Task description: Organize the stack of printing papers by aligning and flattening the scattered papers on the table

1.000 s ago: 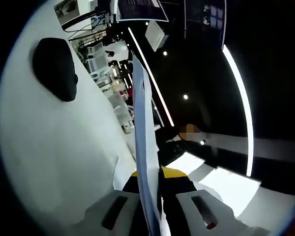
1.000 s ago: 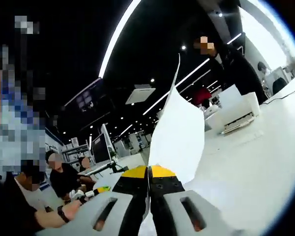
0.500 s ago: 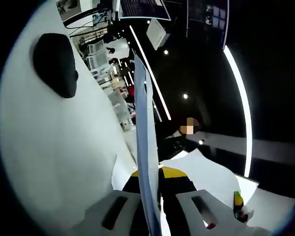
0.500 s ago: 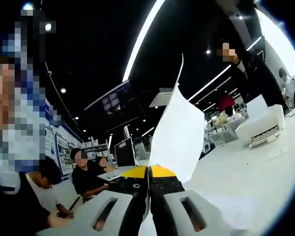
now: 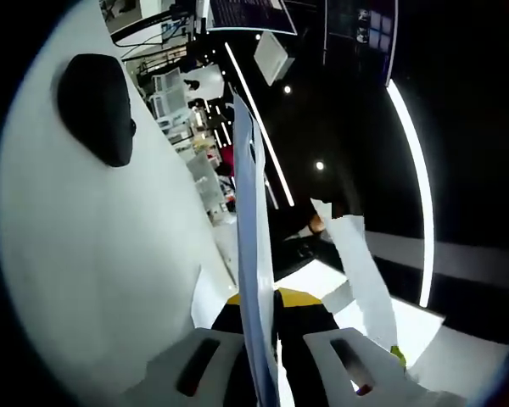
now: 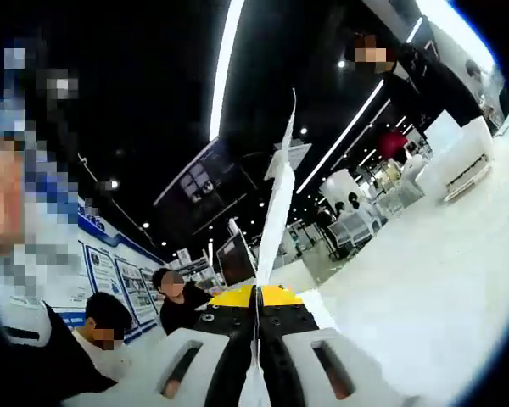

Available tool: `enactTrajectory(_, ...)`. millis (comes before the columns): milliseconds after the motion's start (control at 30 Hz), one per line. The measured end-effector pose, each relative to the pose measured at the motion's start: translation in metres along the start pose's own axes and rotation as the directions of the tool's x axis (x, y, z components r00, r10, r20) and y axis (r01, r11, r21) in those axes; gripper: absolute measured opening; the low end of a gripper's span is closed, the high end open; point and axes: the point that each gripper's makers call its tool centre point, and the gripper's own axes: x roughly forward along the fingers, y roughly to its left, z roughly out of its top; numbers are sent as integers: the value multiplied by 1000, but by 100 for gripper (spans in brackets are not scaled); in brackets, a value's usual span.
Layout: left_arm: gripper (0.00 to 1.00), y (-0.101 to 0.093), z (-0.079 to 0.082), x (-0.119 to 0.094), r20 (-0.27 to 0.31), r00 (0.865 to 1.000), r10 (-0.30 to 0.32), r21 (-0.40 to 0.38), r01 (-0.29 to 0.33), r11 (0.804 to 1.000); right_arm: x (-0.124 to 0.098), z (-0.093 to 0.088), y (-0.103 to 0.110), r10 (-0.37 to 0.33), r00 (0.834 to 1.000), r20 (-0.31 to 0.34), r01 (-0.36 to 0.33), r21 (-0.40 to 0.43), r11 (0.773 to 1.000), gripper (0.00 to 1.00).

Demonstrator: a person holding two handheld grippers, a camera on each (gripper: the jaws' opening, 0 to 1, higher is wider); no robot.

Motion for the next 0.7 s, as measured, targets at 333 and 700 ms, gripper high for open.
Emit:
enactTrajectory(333, 6, 0, -3, 2, -14, 1000, 3, 18, -3, 1000, -9, -61, -49, -148, 978, -150, 140, -63, 988, 0)
enactTrajectory(700, 6, 1, -2, 1, -20, 1000, 3, 8, -3, 1000, -10, -63, -58, -164, 975, -150, 153, -80, 985, 0)
